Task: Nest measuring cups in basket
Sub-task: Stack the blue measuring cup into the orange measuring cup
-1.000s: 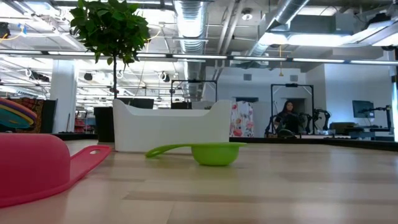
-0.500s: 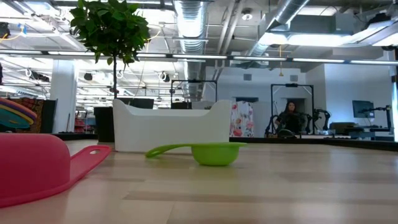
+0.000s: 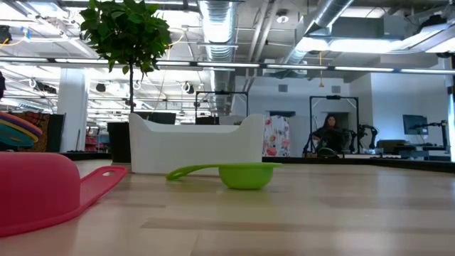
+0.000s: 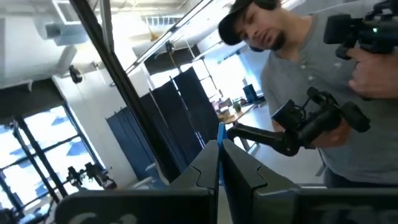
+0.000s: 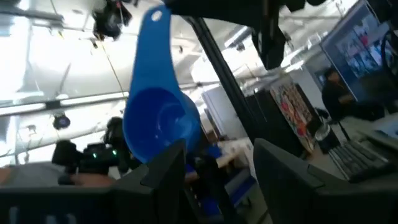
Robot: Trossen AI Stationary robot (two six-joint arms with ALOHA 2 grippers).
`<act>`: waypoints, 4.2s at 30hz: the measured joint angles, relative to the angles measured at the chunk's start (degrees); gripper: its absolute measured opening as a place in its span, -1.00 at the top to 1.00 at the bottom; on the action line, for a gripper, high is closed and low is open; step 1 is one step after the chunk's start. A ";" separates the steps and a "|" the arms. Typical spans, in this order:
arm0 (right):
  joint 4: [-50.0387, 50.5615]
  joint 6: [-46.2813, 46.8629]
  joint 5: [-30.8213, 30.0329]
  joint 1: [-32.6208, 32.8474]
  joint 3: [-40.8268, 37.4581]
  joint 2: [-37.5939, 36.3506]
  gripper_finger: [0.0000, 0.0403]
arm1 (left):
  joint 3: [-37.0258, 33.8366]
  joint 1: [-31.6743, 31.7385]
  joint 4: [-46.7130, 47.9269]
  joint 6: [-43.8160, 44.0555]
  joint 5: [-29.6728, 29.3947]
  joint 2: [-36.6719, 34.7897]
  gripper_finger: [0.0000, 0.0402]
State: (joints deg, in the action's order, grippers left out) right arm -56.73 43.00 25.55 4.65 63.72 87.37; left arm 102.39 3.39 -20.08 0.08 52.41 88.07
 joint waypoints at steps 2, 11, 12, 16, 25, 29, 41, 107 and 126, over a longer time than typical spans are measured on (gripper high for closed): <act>1.77 -0.02 1.71 -0.83 1.45 0.66 -0.05 | 0.00 0.41 -1.04 -0.03 0.81 0.00 1.00; 4.17 3.00 11.19 -2.52 9.88 6.70 -0.01 | 0.00 2.49 -1.54 0.28 2.10 0.04 1.00; 4.45 3.47 12.18 -2.52 10.67 7.40 0.00 | 0.00 2.67 -1.49 0.67 2.50 0.04 1.00; 3.82 4.77 14.51 -2.07 13.59 9.48 0.03 | 0.00 3.09 -1.38 1.96 2.87 0.04 1.00; 3.61 6.64 16.67 -2.43 14.98 10.41 0.04 | 0.00 3.09 -1.35 2.99 4.44 0.04 1.00; 3.19 7.63 16.65 -3.46 14.98 10.41 0.01 | 0.00 3.07 -1.48 3.24 5.43 0.04 1.00; 1.88 6.21 15.73 -3.50 14.98 10.39 0.10 | 0.00 3.82 0.70 3.82 5.85 0.07 1.00; 57.89 21.41 -77.04 15.01 14.93 7.96 0.96 | -9.18 -22.97 61.32 47.61 -97.83 -9.74 0.06; 60.82 18.24 -63.38 12.85 15.08 7.94 0.70 | -9.18 -19.17 63.45 44.63 -83.40 -8.83 0.99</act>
State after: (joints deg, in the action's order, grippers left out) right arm 4.09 61.23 -37.84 17.50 78.80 95.31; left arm 93.21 -15.78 43.37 44.71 -30.99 79.24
